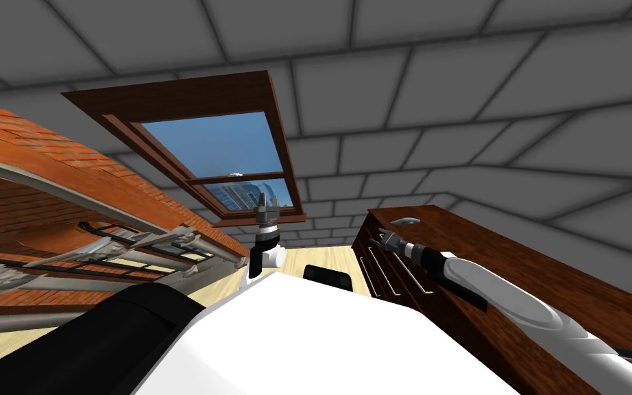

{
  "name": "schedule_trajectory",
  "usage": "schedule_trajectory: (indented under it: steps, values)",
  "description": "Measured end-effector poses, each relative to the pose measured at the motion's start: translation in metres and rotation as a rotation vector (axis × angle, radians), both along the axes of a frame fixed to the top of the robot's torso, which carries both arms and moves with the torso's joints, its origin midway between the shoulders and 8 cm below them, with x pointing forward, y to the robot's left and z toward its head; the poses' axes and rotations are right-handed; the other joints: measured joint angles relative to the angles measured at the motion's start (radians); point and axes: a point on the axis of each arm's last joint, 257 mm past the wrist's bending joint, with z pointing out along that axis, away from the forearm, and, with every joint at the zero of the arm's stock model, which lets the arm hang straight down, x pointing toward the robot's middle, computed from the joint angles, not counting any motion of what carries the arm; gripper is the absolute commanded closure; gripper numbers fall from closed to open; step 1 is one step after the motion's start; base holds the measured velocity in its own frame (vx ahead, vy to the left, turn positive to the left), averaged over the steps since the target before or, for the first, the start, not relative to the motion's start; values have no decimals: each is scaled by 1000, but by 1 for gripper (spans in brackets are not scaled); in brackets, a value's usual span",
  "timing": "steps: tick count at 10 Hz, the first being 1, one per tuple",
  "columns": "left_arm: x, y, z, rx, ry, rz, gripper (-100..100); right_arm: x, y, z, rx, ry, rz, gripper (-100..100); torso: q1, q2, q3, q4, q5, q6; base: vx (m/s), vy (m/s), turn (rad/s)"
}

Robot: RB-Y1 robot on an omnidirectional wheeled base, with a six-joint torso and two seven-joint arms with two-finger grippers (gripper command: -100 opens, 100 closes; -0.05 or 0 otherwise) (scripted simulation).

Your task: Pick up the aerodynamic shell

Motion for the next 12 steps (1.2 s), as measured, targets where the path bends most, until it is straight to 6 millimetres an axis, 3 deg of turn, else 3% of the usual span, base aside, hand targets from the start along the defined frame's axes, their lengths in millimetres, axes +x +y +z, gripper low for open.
schedule_trajectory:
  steps: [7, 12]
  values:
    - [0, 0, 0, 0, 0, 0, 0, 5, -65, -14, -271, 7, 3, -100, 0, -1, -1, 0, 0, -1, -24, -14, 88]
    - [0, 0, 0, 0, 0, 0, 0, 8, -99, -16, -441, -5, 18, -100, 0, -2, -1, 0, 0, 0, -8, -9, 64]
